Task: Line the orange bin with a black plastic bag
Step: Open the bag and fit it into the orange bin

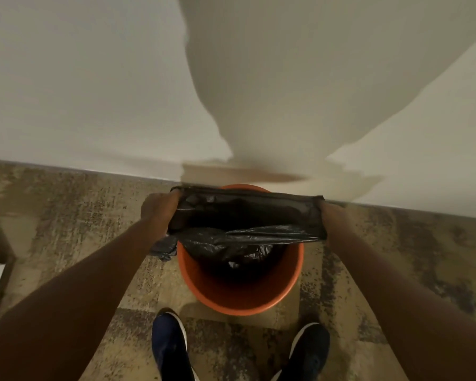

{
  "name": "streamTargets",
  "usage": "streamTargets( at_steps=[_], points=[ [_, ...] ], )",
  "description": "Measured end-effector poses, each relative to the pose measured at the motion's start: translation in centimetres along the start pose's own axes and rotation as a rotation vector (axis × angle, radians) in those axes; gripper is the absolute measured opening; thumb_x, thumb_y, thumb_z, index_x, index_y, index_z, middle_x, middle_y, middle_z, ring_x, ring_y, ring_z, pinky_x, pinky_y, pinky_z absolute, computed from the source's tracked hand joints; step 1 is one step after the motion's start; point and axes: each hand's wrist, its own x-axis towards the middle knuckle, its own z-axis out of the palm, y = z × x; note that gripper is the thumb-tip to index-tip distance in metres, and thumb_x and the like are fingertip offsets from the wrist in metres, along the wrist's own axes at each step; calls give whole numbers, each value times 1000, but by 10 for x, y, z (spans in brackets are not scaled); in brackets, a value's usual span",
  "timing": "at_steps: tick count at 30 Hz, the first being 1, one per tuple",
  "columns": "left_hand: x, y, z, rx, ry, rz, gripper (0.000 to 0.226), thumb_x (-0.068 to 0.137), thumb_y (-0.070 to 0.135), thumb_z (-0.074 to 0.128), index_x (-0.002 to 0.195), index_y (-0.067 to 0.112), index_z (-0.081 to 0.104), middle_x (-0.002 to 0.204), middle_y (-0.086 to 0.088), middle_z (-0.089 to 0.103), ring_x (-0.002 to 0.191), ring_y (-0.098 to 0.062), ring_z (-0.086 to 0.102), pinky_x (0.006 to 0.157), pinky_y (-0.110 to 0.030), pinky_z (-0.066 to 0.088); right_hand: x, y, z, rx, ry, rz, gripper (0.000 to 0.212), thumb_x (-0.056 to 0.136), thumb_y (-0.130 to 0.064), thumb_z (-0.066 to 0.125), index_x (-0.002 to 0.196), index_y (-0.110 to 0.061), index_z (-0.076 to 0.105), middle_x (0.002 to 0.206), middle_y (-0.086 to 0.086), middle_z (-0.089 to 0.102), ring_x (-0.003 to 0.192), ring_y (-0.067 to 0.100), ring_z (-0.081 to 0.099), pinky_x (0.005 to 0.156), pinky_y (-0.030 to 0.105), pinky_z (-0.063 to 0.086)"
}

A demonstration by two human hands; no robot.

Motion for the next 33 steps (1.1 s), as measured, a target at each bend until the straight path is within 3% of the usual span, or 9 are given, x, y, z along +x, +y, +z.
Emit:
streamTargets(
  at_steps=[4,6,10,13,18,21,25,29,33],
  points=[
    [18,7,14,-128,-59,-101,47,70,47,83,98,10,74,92,-12,78,78,-33,77,75,-50,64,22,-4,14,-44,56,8,30,91,-47,56,72,-24,53,77,4,60,65,20,56,58,32,48],
    [23,14,20,-152,-106,-144,45,77,44,82,103,9,72,97,-13,77,85,-33,76,80,-48,63,39,-1,23,-33,89,21,29,84,-51,57,71,-25,55,86,8,67,80,28,65,72,41,58],
    [34,26,30,-64,-176,-155,32,95,31,65,116,6,65,110,-16,73,100,-34,70,88,-46,58,51,-3,37,-94,140,35,20,89,-29,55,84,-10,57,93,11,64,87,27,63,76,38,56],
    [44,20,31,51,-229,-194,26,99,24,61,116,5,65,101,-15,73,79,-30,69,79,-43,59,59,3,40,-45,142,79,14,88,-22,56,79,-12,57,97,10,63,89,21,67,79,33,60],
    [46,-5,19,142,-251,-274,25,99,20,60,115,2,65,102,-18,75,85,-31,73,76,-43,63,67,29,27,-95,-41,150,33,95,-31,61,117,-7,67,109,9,68,91,25,67,77,39,60],
    [29,-21,8,78,-304,-266,14,98,19,61,95,6,65,75,-13,73,69,-28,69,55,-34,61,38,37,14,-67,-125,223,40,93,-38,69,108,-1,65,102,17,76,89,33,76,73,39,62],
    [18,-49,-7,8,-273,-224,17,100,14,54,85,10,62,77,-11,65,67,-24,62,63,-36,53,-3,48,-5,36,-282,94,39,95,-40,66,102,-2,68,99,19,76,90,34,72,90,47,58],
    [7,-75,-18,3,-257,-174,18,100,7,47,101,7,64,93,-18,66,87,-33,63,80,-46,56,-31,65,-17,-106,-306,-22,24,99,-32,61,110,-11,66,99,14,71,77,21,66,60,27,56],
    [-7,-98,-26,15,-270,-134,13,102,4,47,102,5,60,86,-16,61,73,-29,58,65,-36,48,-38,80,-24,-217,-354,11,22,98,-23,64,118,-13,65,109,15,71,89,26,69,62,30,57]
  ],
)
